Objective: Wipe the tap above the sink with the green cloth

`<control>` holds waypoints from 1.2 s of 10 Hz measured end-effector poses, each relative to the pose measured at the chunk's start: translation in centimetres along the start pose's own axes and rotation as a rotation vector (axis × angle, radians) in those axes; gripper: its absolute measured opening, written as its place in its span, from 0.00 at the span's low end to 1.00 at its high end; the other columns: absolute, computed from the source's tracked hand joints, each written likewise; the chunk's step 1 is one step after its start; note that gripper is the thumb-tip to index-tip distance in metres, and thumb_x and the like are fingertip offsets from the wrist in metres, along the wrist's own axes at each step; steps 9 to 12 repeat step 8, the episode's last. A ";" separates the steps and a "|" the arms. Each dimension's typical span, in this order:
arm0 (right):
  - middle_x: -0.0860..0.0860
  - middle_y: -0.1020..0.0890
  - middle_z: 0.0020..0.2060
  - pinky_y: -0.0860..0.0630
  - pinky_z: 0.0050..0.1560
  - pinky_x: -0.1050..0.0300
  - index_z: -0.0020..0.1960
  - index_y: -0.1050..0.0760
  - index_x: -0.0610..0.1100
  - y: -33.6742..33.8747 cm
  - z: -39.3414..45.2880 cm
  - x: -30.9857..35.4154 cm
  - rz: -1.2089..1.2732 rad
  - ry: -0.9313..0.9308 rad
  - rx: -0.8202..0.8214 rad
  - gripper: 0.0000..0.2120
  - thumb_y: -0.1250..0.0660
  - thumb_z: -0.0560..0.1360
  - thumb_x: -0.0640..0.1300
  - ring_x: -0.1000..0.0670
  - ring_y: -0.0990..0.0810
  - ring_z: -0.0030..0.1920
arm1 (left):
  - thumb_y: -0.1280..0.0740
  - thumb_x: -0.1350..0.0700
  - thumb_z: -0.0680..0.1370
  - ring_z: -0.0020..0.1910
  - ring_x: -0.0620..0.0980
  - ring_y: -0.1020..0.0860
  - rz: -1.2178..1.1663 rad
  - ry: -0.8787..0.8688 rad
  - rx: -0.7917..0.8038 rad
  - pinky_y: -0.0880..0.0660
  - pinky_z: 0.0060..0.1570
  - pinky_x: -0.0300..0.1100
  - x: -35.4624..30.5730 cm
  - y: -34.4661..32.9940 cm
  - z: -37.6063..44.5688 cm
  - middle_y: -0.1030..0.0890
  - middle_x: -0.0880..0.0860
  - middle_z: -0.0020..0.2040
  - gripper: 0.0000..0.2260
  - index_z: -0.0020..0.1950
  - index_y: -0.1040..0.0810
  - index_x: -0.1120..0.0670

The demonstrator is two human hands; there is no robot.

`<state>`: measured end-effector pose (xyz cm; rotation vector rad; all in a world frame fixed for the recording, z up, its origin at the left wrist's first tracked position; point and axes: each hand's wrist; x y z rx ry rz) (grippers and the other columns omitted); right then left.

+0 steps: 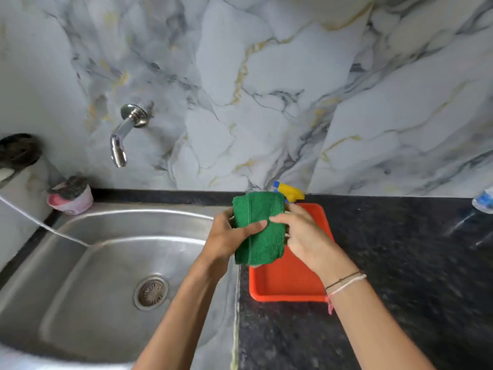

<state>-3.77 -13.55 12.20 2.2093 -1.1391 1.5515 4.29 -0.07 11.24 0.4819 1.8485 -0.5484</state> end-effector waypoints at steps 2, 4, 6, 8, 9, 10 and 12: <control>0.46 0.12 0.44 0.18 0.38 0.62 0.47 0.19 0.45 7.1 2.6 -2.9 -0.407 0.048 -0.008 0.08 0.24 0.75 0.34 0.52 0.12 0.41 | 0.23 0.66 0.77 0.44 0.50 0.14 0.072 0.101 -0.059 0.14 0.43 0.41 5.4 -3.3 2.5 0.14 0.61 0.54 0.14 0.61 0.18 0.66; 0.43 0.17 0.55 0.17 0.53 0.43 0.64 0.28 0.43 10.7 7.0 -8.2 -0.649 -0.135 -0.129 0.21 0.24 0.77 0.44 0.42 0.16 0.56 | 0.23 0.57 0.79 0.58 0.57 0.20 0.555 0.218 -0.083 0.19 0.58 0.51 12.2 -6.3 6.6 0.20 0.61 0.63 0.21 0.64 0.29 0.62; 0.44 0.17 0.48 0.15 0.46 0.44 0.61 0.24 0.38 11.4 8.4 -10.9 -0.901 -0.134 -0.204 0.20 0.23 0.75 0.46 0.41 0.17 0.51 | 0.26 0.55 0.82 0.63 0.63 0.21 0.830 0.241 -0.043 0.18 0.59 0.53 14.7 -7.8 7.5 0.24 0.64 0.67 0.25 0.71 0.35 0.63; 0.43 0.22 0.64 0.24 0.61 0.45 0.64 0.25 0.45 10.8 5.3 -8.7 -1.343 -0.068 -0.242 0.19 0.28 0.78 0.53 0.38 0.21 0.64 | 0.29 0.52 0.83 0.72 0.64 0.28 1.035 0.190 0.037 0.27 0.72 0.56 13.1 -8.1 4.6 0.29 0.64 0.73 0.30 0.78 0.37 0.65; 0.43 0.22 0.64 0.24 0.61 0.45 0.64 0.25 0.45 10.8 5.3 -8.7 -1.343 -0.068 -0.242 0.19 0.28 0.78 0.53 0.38 0.21 0.64 | 0.29 0.52 0.83 0.72 0.64 0.28 1.035 0.190 0.037 0.27 0.72 0.56 13.1 -8.1 4.6 0.29 0.64 0.73 0.30 0.78 0.37 0.65; 0.43 0.22 0.64 0.24 0.61 0.45 0.64 0.25 0.45 10.8 5.3 -8.7 -1.343 -0.068 -0.242 0.19 0.28 0.78 0.53 0.38 0.21 0.64 | 0.29 0.52 0.83 0.72 0.64 0.28 1.035 0.190 0.037 0.27 0.72 0.56 13.1 -8.1 4.6 0.29 0.64 0.73 0.30 0.78 0.37 0.65; 0.43 0.22 0.64 0.24 0.61 0.45 0.64 0.25 0.45 10.8 5.3 -8.7 -1.343 -0.068 -0.242 0.19 0.28 0.78 0.53 0.38 0.21 0.64 | 0.29 0.52 0.83 0.72 0.64 0.28 1.035 0.190 0.037 0.27 0.72 0.56 13.1 -8.1 4.6 0.29 0.64 0.73 0.30 0.78 0.37 0.65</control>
Point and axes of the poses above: each hand's wrist, its own z-axis towards the middle knuckle, its own y-axis out of the back of the hand, x = y × z
